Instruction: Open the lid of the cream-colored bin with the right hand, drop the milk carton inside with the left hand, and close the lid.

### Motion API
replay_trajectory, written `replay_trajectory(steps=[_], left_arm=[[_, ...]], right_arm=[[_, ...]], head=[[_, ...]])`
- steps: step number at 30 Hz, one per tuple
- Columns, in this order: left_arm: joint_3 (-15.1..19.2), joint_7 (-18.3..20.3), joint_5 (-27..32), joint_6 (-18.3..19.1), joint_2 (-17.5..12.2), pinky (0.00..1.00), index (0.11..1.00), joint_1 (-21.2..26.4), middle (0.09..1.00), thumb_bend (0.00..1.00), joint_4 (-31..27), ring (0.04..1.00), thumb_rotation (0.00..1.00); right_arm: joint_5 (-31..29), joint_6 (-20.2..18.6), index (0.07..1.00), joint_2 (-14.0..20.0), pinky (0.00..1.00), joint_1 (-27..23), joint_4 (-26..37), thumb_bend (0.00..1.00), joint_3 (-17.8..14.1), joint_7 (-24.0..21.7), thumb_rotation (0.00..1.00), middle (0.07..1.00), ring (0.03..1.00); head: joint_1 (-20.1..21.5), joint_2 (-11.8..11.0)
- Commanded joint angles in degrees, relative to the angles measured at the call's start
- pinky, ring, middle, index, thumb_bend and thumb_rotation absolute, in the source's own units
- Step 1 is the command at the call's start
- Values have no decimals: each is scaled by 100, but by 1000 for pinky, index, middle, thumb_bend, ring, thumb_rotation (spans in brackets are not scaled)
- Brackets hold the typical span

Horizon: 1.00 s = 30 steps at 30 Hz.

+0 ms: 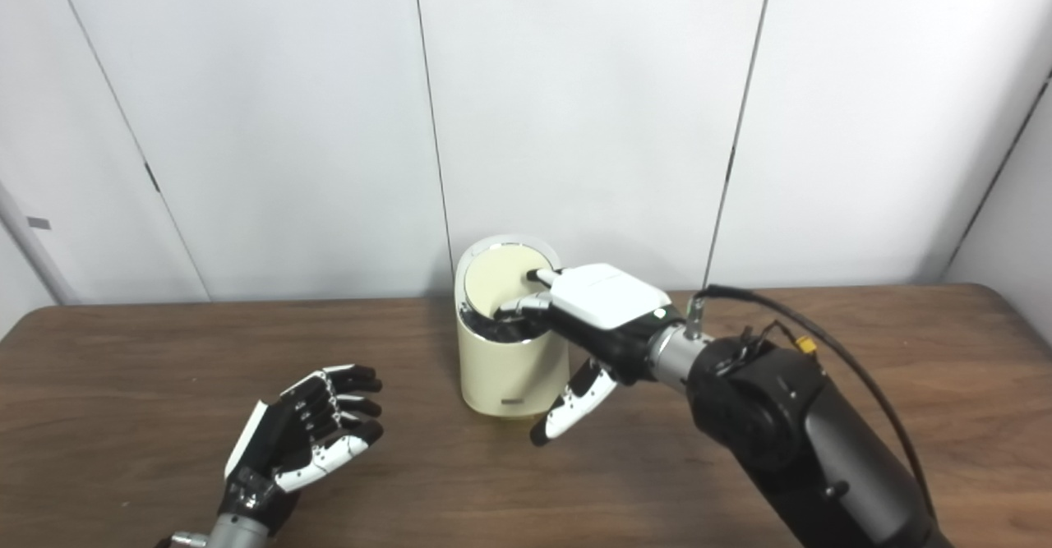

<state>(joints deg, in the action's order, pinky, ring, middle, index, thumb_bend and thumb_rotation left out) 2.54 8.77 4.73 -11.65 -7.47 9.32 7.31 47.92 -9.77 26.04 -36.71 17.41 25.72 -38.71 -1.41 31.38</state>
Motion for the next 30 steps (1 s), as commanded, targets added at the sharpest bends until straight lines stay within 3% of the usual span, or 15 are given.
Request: replay_trajectory(steps=[1,5,10,19,21,23,24,27,30], left_arm=[[10,-23,74,-177,20,473,698,60,689,721,-217,604,196],[20,-15,89,-192,15,471,698,61,686,724,-209,603,196],[31,2,140,-144,21,471,701,53,688,730,-240,605,194],[34,49,187,-148,-13,469,705,68,691,718,-240,605,181],[32,25,150,-107,-22,469,705,63,690,721,-281,604,185],[30,28,154,-101,-33,469,704,64,688,725,-287,603,187],[30,37,169,-104,-38,468,704,64,687,725,-282,602,187],[32,42,204,-65,-34,469,703,48,687,728,-317,603,186],[26,44,198,-39,-47,470,703,40,686,726,-362,607,184]], right_arm=[[378,88,892,85,1000,-114,-8,735,116,-223,476,872,1000],[781,191,886,79,1000,-113,-27,754,205,-314,470,866,1000],[629,167,882,5,1000,-29,50,744,-5,-205,437,858,1000],[-135,305,860,-268,1000,170,288,700,-842,528,456,836,998],[-360,155,867,-369,992,225,355,686,-1084,591,461,849,1000],[-559,123,869,-451,952,305,378,678,-1289,706,451,857,1000],[-679,146,872,-487,860,362,375,677,-1393,801,441,858,972],[-1057,135,891,-628,724,602,404,666,-1710,1109,381,880,908],[-1477,-71,907,-801,742,875,427,671,-2046,1307,314,912,892]], head=[[3,6],[0,12],[-3,6],[-9,-13],[0,-19],[5,-20],[11,-21],[14,-15],[-5,-11]])
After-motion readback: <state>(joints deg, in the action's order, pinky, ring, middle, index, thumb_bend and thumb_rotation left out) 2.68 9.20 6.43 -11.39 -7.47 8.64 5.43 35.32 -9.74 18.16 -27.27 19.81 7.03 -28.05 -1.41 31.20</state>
